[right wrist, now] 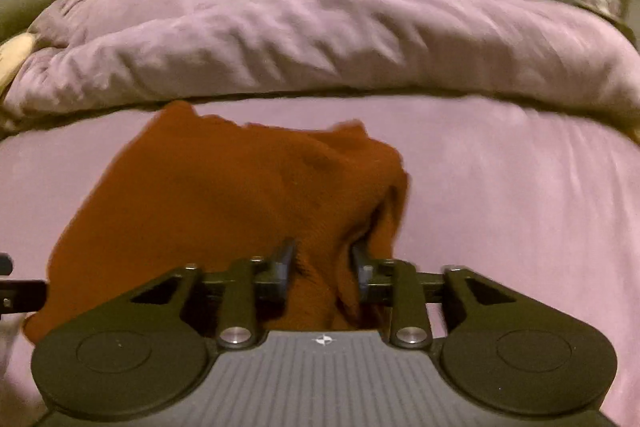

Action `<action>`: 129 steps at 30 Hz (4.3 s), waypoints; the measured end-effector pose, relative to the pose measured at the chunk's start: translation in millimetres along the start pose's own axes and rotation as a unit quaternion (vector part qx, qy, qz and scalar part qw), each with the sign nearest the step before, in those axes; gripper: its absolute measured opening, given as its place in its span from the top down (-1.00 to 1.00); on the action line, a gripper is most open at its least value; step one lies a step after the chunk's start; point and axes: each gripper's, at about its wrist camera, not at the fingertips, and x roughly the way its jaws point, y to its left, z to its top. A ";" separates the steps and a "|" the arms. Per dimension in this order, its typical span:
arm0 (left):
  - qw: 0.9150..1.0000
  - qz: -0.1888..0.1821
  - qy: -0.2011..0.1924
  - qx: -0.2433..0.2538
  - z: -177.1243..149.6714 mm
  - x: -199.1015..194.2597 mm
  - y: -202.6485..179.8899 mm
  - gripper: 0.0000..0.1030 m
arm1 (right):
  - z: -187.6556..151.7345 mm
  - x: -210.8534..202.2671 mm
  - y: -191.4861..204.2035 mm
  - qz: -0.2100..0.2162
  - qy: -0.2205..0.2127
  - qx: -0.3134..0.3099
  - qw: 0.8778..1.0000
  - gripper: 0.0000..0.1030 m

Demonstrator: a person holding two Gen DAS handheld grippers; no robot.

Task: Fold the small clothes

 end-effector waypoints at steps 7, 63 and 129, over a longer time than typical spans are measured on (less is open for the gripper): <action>1.000 0.001 -0.001 -0.026 -5.5 -11.6 8.4 -0.83 | -8.1 -56.8 -11.9 0.041 -0.045 0.072 0.996 0.25; 0.999 -0.002 0.032 -0.011 -29.7 17.3 -20.1 -0.30 | -57.2 -32.8 -14.6 0.026 -0.027 0.186 0.982 0.83; 0.994 0.035 -0.064 -0.084 67.1 111.0 -39.8 -0.90 | 30.9 77.6 48.7 -0.069 -0.053 -0.130 0.988 -0.12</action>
